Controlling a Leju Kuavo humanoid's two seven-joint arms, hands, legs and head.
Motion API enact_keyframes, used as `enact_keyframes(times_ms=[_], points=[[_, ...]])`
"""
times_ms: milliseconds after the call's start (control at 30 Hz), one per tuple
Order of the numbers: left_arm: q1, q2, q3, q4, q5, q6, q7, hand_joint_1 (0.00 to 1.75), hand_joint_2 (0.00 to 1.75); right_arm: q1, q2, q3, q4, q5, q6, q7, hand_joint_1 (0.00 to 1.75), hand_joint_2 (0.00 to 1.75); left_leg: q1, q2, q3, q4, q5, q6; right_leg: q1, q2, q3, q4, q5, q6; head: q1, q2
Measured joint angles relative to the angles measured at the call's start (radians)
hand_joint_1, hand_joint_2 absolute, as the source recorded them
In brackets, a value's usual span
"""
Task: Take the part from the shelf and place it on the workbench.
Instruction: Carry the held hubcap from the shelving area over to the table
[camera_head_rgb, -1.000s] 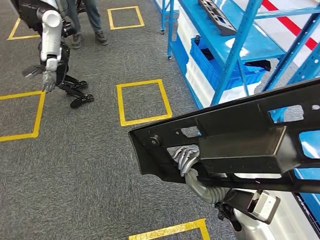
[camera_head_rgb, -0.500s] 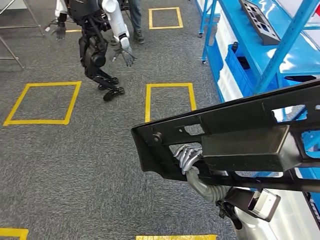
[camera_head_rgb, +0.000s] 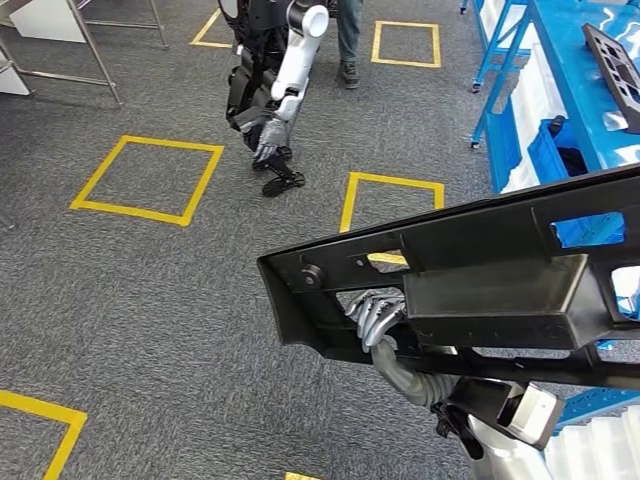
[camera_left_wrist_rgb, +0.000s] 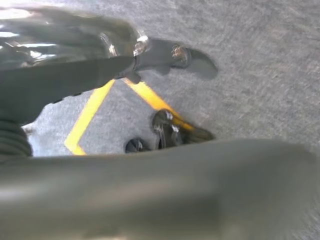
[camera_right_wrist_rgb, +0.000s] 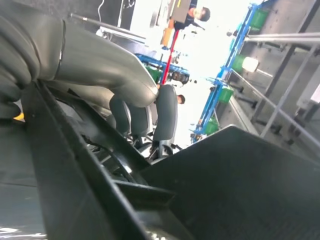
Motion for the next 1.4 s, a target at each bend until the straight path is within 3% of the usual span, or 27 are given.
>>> enact_keyframes(times_ms=[67,100,133,167,200,267,333,400,433,500,567,633,667,700,767,833,900,933,1000,1067,1133,1167,1233,1300,1367,1400], points=[[-0.004,0.001,0.0,0.0,0.0,-0.002,-0.001,0.0,1.75,0.001,-0.001,-0.001,-0.001,0.0,0.0,0.0,1.75,1.75,0.003,-0.025,0.005,-0.002,-0.002,0.005,0.0,0.051,-0.071,0.133,-0.055,-0.002,0.002,0.0],[-0.006,0.001,0.0,0.0,0.0,-0.005,-0.001,0.0,1.75,0.003,-0.001,-0.001,-0.001,0.0,0.0,0.0,1.75,1.75,0.003,-0.038,0.007,-0.002,-0.004,0.007,0.0,0.059,-0.107,0.188,-0.068,-0.001,0.002,0.0],[-0.006,0.001,0.0,0.0,-0.001,-0.007,-0.001,0.0,1.75,0.005,-0.001,-0.001,-0.001,-0.001,0.0,0.0,1.75,1.75,0.003,-0.053,0.01,-0.001,-0.005,0.007,0.0,0.062,-0.128,0.21,-0.059,-0.001,0.002,0.0],[-0.006,0.001,0.0,0.0,-0.001,-0.008,-0.001,0.0,1.75,0.005,-0.001,-0.001,-0.001,-0.001,0.0,0.0,1.75,1.75,0.004,-0.068,0.013,-0.001,-0.007,0.006,0.0,0.064,-0.131,0.192,-0.028,0.0,0.002,0.0],[-0.006,0.001,0.0,0.0,-0.001,-0.009,-0.002,0.0,1.75,0.005,-0.001,-0.001,-0.001,-0.001,0.0,0.0,1.75,1.75,0.005,-0.082,0.018,0.0,-0.01,0.004,-0.001,0.07,-0.116,0.137,0.018,0.0,0.002,0.0],[-0.007,0.001,0.0,0.0,-0.001,-0.01,-0.002,0.0,1.75,0.006,-0.001,-0.001,-0.002,-0.002,0.0,0.0,1.75,1.75,0.008,-0.11,0.023,0.005,-0.017,-0.003,-0.006,0.119,-0.073,0.012,0.091,0.002,0.002,0.0],[-0.009,0.002,0.001,0.0,0.0,-0.011,-0.003,0.0,1.75,0.009,-0.002,-0.002,-0.002,-0.002,0.0,0.0,1.75,1.75,0.011,-0.135,0.016,0.01,-0.02,-0.013,-0.008,0.158,-0.053,-0.046,0.105,0.0,0.002,0.0],[-0.006,0.002,0.001,0.0,0.0,-0.012,-0.003,0.0,1.75,0.01,-0.002,-0.002,-0.004,-0.003,0.001,0.0,1.75,1.75,0.015,-0.158,0.008,0.01,-0.018,-0.022,-0.006,0.145,-0.049,-0.054,0.099,-0.009,0.002,0.0],[-0.004,0.001,0.001,0.0,0.0,-0.014,-0.003,0.0,1.75,0.009,-0.002,-0.002,-0.005,-0.004,0.001,0.0,1.75,1.75,0.015,-0.152,0.006,0.014,-0.023,-0.026,-0.007,0.132,-0.046,-0.057,0.099,-0.013,0.002,0.0],[-0.004,0.0,0.001,0.0,0.001,-0.016,-0.003,0.0,1.75,0.01,-0.001,-0.001,-0.007,-0.004,0.001,0.0,1.75,1.75,0.013,-0.104,-0.019,0.067,-0.054,-0.036,-0.01,0.101,-0.037,-0.062,0.097,-0.023,0.0,0.0],[-0.008,-0.001,0.001,0.0,0.001,-0.018,-0.003,0.0,1.75,0.013,-0.001,-0.002,-0.009,-0.004,0.001,-0.001,1.75,1.75,0.016,-0.049,-0.081,0.188,-0.108,-0.045,-0.006,0.067,-0.031,-0.063,0.09,-0.03,-0.001,0.0],[-0.008,-0.002,0.001,0.0,0.001,-0.019,-0.003,0.0,1.75,0.016,-0.001,-0.002,-0.01,-0.005,0.001,-0.001,1.75,1.75,0.022,-0.033,-0.132,0.277,-0.127,-0.051,-0.004,0.035,-0.025,-0.063,0.083,-0.032,-0.001,0.0],[-0.006,-0.002,0.001,0.0,0.001,-0.02,-0.003,0.0,1.75,0.016,-0.001,-0.002,-0.01,-0.005,0.001,-0.001,1.75,1.75,0.024,-0.029,-0.132,0.27,-0.108,-0.052,-0.004,0.021,-0.02,-0.063,0.078,-0.032,-0.001,0.0],[-0.004,-0.002,0.001,0.0,0.002,-0.02,-0.003,0.0,1.75,0.016,-0.001,-0.002,-0.01,-0.006,0.002,-0.001,1.75,1.75,0.024,-0.024,-0.113,0.225,-0.073,-0.051,-0.003,0.008,-0.013,-0.063,0.073,-0.031,-0.001,0.0],[-0.002,-0.003,0.001,0.0,0.002,-0.02,-0.003,0.0,1.75,0.017,-0.001,-0.002,-0.012,-0.006,0.002,-0.001,1.75,1.75,0.016,0.015,-0.054,0.099,-0.008,-0.041,-0.001,-0.015,0.001,-0.063,0.061,-0.026,-0.001,0.0],[-0.005,-0.004,0.001,0.0,0.001,-0.02,-0.003,0.0,1.75,0.024,-0.002,-0.003,-0.016,-0.004,0.0,-0.003,1.75,1.75,0.003,0.05,-0.024,0.035,0.003,-0.025,0.002,-0.034,0.007,-0.064,0.052,-0.016,-0.001,0.0],[-0.004,-0.005,0.001,0.0,0.001,-0.02,-0.003,0.0,1.75,0.034,-0.004,-0.004,-0.023,-0.002,-0.002,-0.006,1.75,1.75,-0.004,0.042,-0.02,0.025,-0.007,-0.014,0.001,-0.054,0.014,-0.068,0.047,-0.005,-0.001,0.0],[-0.001,-0.006,0.001,0.0,0.001,-0.019,-0.003,0.0,1.75,0.039,-0.006,-0.006,-0.028,-0.002,-0.003,-0.009,1.75,1.75,-0.003,0.032,-0.016,0.02,-0.007,-0.01,-0.001,-0.05,0.019,-0.067,0.041,0.0,-0.001,0.0],[0.0,-0.008,0.001,0.0,0.001,-0.018,-0.003,0.0,1.75,0.045,-0.01,-0.01,-0.036,-0.004,-0.002,-0.016,1.75,1.75,0.003,0.012,-0.005,0.008,-0.006,0.0,-0.003,-0.002,0.008,-0.023,0.01,0.005,0.0,0.0],[-0.004,-0.011,0.001,0.0,0.0,-0.018,-0.003,0.0,1.75,0.054,-0.015,-0.016,-0.04,-0.004,-0.001,-0.019,1.75,1.75,0.008,-0.011,0.002,0.005,-0.008,0.007,-0.003,0.049,-0.054,0.096,-0.044,0.004,0.001,0.0],[-0.007,-0.014,0.001,0.0,0.001,-0.019,-0.004,0.0,1.75,0.06,-0.018,-0.018,-0.04,-0.004,0.002,-0.02,1.75,1.75,0.008,-0.038,0.006,0.005,-0.01,0.009,-0.003,0.06,-0.121,0.198,-0.065,0.006,0.001,0.0],[-0.007,-0.016,0.001,0.0,0.001,-0.02,-0.004,0.0,1.75,0.059,-0.019,-0.019,-0.04,-0.003,0.004,-0.019,1.75,1.75,0.009,-0.053,0.01,0.005,-0.012,0.009,-0.003,0.062,-0.134,0.202,-0.045,0.007,0.001,0.0],[-0.007,-0.018,0.001,0.0,0.001,-0.021,-0.006,0.0,1.75,0.054,-0.019,-0.018,-0.04,-0.003,0.005,-0.019,1.75,1.75,0.012,-0.083,0.019,0.007,-0.018,0.004,-0.005,0.077,-0.109,0.102,0.042,0.009,0.001,0.0],[-0.009,-0.019,0.001,0.0,0.001,-0.021,-0.006,0.0,1.75,0.045,-0.019,-0.018,-0.04,-0.003,0.006,-0.017,1.75,1.75,0.013,-0.111,0.019,0.014,-0.024,-0.005,-0.011,0.127,-0.071,-0.01,0.1,0.009,0.001,0.0],[-0.009,-0.018,0.001,0.0,0.001,-0.021,-0.006,0.0,1.75,0.036,-0.018,-0.017,-0.04,-0.003,0.007,-0.012,1.75,1.75,0.016,-0.135,0.009,0.018,-0.025,-0.016,-0.011,0.153,-0.061,-0.04,0.101,0.003,0.0,0.0],[-0.007,-0.018,0.001,0.0,0.001,-0.021,-0.006,0.0,1.75,0.031,-0.018,-0.017,-0.04,-0.004,0.008,-0.009,1.75,1.75,0.018,-0.146,0.006,0.017,-0.023,-0.021,-0.011,0.145,-0.059,-0.045,0.1,-0.002,0.0,0.0]])
